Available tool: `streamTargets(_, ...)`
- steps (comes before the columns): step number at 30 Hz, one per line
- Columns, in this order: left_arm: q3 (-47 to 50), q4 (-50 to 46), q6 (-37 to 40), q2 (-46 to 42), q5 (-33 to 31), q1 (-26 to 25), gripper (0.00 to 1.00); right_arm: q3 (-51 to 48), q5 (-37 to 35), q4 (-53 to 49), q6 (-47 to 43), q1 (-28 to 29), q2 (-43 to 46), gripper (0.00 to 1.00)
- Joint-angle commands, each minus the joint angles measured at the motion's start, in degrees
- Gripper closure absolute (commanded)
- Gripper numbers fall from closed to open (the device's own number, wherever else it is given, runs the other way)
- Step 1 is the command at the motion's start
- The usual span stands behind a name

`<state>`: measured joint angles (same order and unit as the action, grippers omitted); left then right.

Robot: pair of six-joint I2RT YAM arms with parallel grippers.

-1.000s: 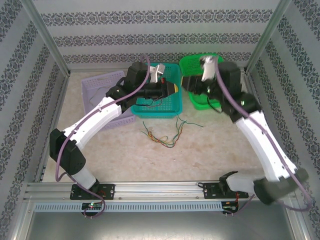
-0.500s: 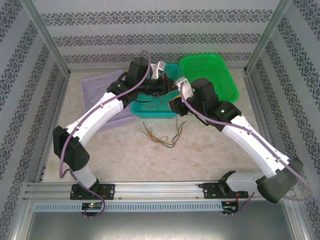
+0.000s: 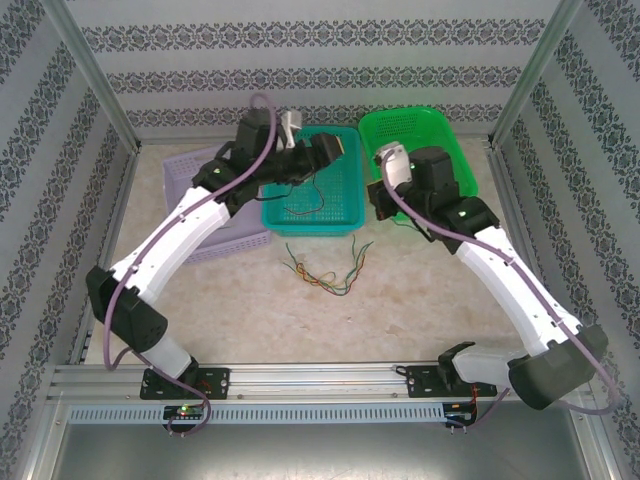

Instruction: Untangle the cables

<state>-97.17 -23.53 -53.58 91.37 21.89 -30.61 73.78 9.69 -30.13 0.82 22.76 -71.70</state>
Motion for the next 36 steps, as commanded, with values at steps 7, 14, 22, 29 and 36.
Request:
streamTargets(7, 10.6, -3.53, -6.08, -7.97, -5.73, 0.98, 0.28, 14.38, -6.08, 2.25, -5.33, -11.29, -19.77, 1.0)
streamTargets(14, 24.46, -1.43, -8.76, -15.73, -7.61, -0.17, 0.31, 35.89, -12.53, -2.45, -9.27, -15.14, -42.02, 1.0)
streamTargets(22, 29.96, -5.52, -9.69, -20.74, -10.51, -0.41, 0.32, 44.46, -14.06, -6.99, -2.99, -16.12, -51.53, 0.52)
streamTargets(29, 38.39, -7.88, -17.83, -22.28, -10.82, -0.25, 0.34, 31.25, -13.86, -4.6, 7.53, -14.21, -36.0, 0.48)
streamTargets(36, 51.89, 0.1, -30.82, -21.81, -7.0, -0.33, 0.36, -3.01, -11.2, 1.63, 29.88, -2.05, -10.27, 0.51)
